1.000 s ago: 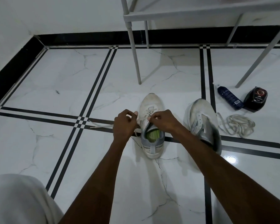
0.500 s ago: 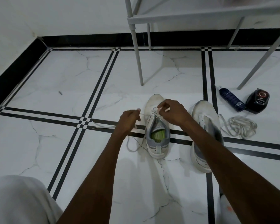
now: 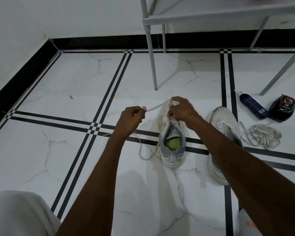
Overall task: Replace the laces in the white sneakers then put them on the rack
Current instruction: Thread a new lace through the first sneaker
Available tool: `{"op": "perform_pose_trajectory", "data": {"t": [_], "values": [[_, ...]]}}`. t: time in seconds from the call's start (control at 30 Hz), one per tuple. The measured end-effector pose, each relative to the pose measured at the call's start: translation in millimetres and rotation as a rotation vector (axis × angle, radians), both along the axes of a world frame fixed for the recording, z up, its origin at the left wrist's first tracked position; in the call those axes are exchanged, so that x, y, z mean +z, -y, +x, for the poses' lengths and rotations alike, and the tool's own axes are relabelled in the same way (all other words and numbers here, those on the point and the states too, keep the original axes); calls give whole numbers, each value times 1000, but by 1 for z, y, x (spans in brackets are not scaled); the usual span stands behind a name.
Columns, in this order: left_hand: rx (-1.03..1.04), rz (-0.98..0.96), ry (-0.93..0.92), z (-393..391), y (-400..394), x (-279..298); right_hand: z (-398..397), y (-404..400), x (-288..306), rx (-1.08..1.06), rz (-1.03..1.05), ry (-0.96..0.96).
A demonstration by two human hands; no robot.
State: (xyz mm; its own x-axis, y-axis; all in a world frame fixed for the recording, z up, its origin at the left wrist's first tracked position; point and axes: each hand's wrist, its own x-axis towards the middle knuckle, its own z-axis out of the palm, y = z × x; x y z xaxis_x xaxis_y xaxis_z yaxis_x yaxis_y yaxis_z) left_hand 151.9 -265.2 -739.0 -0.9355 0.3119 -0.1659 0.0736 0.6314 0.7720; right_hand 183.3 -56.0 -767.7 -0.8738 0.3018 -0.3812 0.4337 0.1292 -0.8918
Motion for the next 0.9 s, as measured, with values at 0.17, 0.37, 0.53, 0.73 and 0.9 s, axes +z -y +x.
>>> {"op": "perform_pose_trajectory", "data": {"t": [0.17,0.37,0.53,0.73,0.9], "values": [[-42,-24,0,2,-10,-5,7,24,22,557,75,-46],[10,-22,-30,1,-8,-6,-2,21,24,461,178,-142],[-13,-26,5,0,-6,-7,-4,33,26,570,235,-132],[31,-8,14,2,2,-4,-14,13,4,-195,325,-242],[19,-11,-14,2,0,3,-5,21,25,418,236,-149]]}}
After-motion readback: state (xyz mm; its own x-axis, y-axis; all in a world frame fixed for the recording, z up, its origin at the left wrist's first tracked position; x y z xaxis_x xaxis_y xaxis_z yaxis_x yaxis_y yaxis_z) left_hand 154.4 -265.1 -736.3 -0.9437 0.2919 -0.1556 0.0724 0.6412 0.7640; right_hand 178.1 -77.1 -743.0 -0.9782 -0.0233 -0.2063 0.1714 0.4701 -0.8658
